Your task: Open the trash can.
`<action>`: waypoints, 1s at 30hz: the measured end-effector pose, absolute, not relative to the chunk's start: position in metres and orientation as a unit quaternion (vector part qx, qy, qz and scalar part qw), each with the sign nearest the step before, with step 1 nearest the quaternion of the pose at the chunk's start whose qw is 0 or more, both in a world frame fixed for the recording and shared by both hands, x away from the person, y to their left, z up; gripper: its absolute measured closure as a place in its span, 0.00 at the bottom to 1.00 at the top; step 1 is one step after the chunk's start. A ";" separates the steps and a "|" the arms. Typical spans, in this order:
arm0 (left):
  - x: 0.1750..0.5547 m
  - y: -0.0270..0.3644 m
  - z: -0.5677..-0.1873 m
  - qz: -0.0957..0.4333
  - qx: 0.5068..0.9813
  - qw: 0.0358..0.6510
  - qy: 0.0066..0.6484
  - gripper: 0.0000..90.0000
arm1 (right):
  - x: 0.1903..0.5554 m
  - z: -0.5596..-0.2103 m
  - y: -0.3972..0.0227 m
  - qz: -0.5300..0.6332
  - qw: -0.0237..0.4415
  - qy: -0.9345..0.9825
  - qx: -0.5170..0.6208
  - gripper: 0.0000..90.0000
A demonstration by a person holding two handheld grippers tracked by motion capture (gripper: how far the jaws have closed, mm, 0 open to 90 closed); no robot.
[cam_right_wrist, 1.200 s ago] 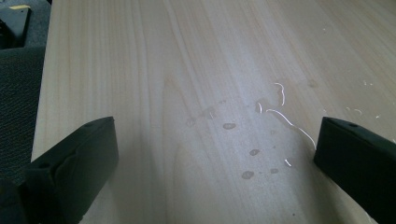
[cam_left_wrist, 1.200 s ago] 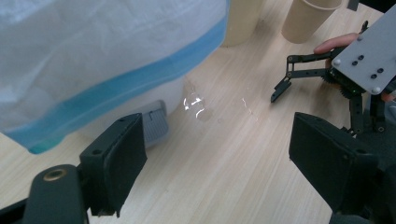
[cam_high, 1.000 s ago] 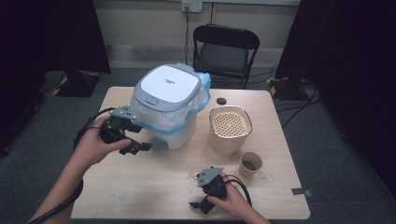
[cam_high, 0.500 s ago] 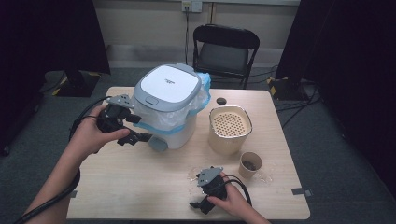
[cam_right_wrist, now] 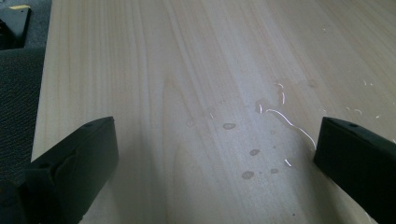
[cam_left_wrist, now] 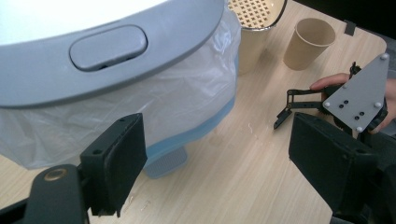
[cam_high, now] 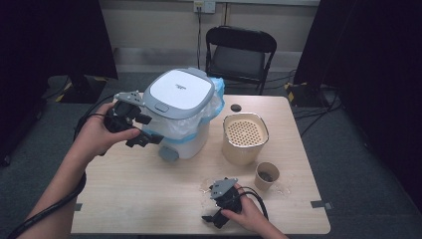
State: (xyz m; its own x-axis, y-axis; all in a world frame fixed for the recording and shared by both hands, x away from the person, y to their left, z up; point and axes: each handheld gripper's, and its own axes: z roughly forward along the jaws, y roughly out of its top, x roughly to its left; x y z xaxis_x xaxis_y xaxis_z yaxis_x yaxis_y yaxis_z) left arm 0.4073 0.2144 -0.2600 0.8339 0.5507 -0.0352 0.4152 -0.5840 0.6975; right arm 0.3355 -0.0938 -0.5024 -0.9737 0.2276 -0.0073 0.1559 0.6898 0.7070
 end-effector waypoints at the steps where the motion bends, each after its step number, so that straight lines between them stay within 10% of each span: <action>1: 0.407 0.214 -0.260 0.093 0.885 0.365 0.273 0.21 | 0.336 -0.502 -0.094 0.380 0.047 0.918 0.104 0.00; 21: 0.426 0.211 -0.246 0.097 0.871 0.380 0.296 0.19 | 0.336 -0.502 -0.094 0.380 0.047 0.918 0.104 0.00; 30: 0.432 0.211 -0.243 0.110 0.865 0.389 0.298 0.49 | 0.335 -0.502 -0.094 0.379 0.046 0.918 0.105 0.00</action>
